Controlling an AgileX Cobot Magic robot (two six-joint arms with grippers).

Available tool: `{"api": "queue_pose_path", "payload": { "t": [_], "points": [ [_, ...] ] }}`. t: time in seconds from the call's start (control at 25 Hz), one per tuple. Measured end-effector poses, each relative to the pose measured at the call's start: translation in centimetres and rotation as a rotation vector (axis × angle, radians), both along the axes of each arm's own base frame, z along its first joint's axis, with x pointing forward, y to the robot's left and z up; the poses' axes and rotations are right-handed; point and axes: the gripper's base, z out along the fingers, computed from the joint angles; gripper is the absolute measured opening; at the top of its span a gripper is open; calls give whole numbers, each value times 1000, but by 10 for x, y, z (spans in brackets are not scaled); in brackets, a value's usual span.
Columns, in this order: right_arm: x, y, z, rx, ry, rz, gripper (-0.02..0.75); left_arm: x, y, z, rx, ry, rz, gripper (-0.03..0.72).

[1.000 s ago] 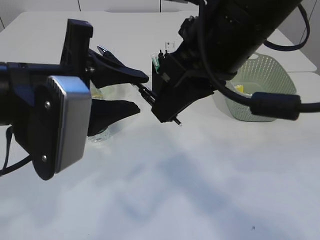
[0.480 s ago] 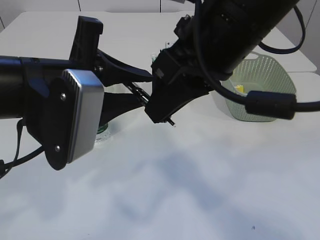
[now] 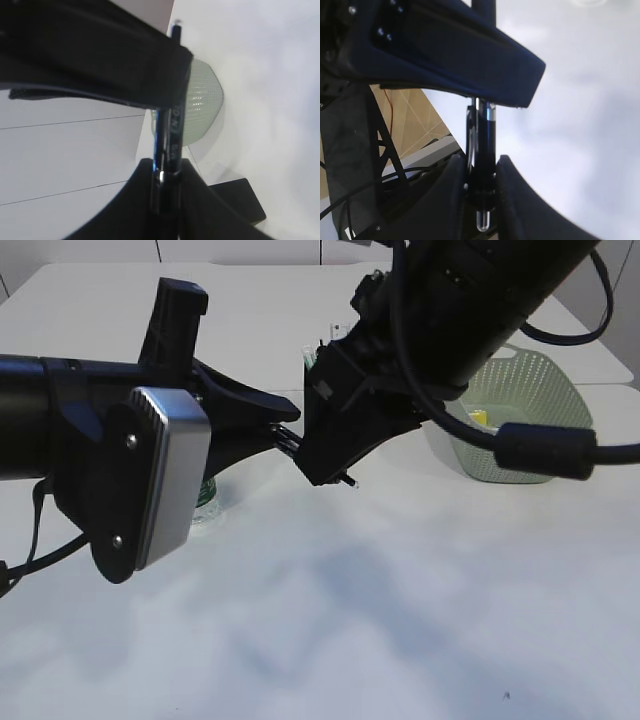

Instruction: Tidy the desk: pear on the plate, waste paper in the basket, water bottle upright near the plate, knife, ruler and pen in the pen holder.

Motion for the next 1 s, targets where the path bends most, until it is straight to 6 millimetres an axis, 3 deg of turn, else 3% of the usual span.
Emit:
{"api": "queue_pose_path", "payload": {
  "t": [0.36, 0.68, 1.0],
  "points": [
    [0, 0, 0, -4, -2, 0, 146, 0, 0, -1, 4, 0, 2, 60],
    [3, -5, -3, -61, -37, 1, 454, 1, 1, -1, 13, 2, 17, 60],
    [1, -21, 7, -172, -156, -2, 505, 2, 2, -2, 17, 4, 28, 60]
  ]
}}
